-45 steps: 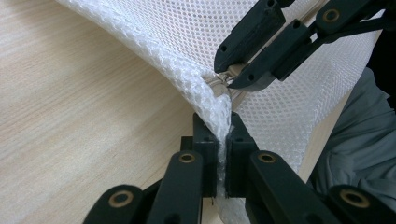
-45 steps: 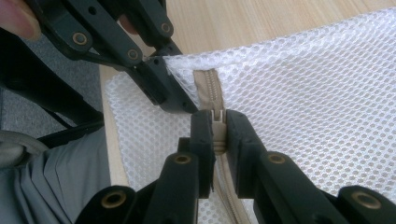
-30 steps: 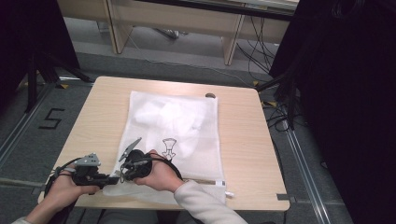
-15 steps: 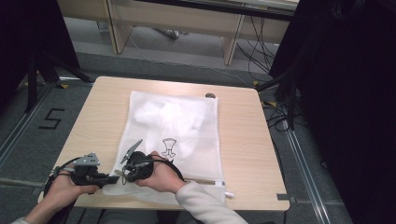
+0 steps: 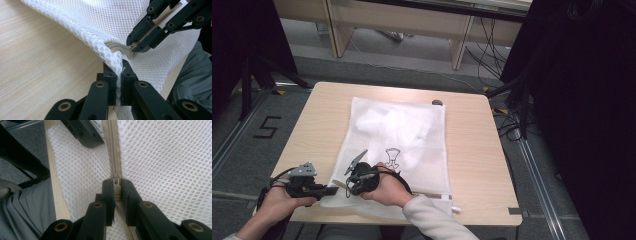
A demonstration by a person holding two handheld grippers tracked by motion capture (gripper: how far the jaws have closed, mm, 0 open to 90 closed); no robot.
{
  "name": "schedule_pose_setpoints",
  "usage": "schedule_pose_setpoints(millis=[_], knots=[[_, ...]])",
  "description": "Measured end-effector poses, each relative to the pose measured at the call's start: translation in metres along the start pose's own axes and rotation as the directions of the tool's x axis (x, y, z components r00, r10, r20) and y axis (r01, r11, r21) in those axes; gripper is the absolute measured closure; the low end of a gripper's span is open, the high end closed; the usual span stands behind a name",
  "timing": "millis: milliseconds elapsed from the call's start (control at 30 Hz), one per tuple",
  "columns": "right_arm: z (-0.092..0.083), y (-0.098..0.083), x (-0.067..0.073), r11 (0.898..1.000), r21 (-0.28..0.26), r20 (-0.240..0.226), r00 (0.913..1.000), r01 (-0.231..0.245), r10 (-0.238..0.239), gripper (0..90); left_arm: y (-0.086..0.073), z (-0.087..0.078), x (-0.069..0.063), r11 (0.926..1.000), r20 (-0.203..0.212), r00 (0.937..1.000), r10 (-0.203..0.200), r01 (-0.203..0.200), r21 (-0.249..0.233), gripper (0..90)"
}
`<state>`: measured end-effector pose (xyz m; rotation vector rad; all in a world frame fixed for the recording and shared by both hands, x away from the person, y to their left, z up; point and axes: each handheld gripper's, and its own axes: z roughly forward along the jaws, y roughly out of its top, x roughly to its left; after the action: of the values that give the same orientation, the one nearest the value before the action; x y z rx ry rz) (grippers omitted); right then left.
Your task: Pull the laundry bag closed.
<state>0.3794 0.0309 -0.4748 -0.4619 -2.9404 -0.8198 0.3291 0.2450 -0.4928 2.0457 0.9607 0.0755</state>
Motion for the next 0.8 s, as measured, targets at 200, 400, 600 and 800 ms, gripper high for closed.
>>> schedule_pose_setpoints(millis=[200, 400, 600, 800], knots=[[-0.002, -0.006, -0.003, 1.000, 0.003, -0.001, 0.9999, -0.013, 0.013, 82.5, 0.000, 0.000, 0.000, 1.0000, -0.001, 1.0000, -0.002, 0.002, -0.001, 85.3], [-0.004, -0.011, -0.004, 1.000, -0.007, 0.001, 0.9999, -0.016, 0.016, 82.5, -0.001, 0.001, 0.000, 0.9996, -0.002, 1.0000, -0.010, 0.009, -0.027, 85.3], [-0.006, -0.016, -0.004, 1.000, -0.004, 0.006, 0.9999, -0.009, 0.009, 82.5, -0.001, 0.000, 0.001, 1.0000, 0.002, 1.0000, -0.005, 0.005, -0.008, 85.3], [-0.007, -0.018, -0.005, 1.000, -0.004, 0.010, 0.9999, -0.012, 0.012, 82.5, -0.002, 0.001, 0.000, 0.9997, -0.007, 0.9999, -0.008, 0.008, -0.023, 85.3]])
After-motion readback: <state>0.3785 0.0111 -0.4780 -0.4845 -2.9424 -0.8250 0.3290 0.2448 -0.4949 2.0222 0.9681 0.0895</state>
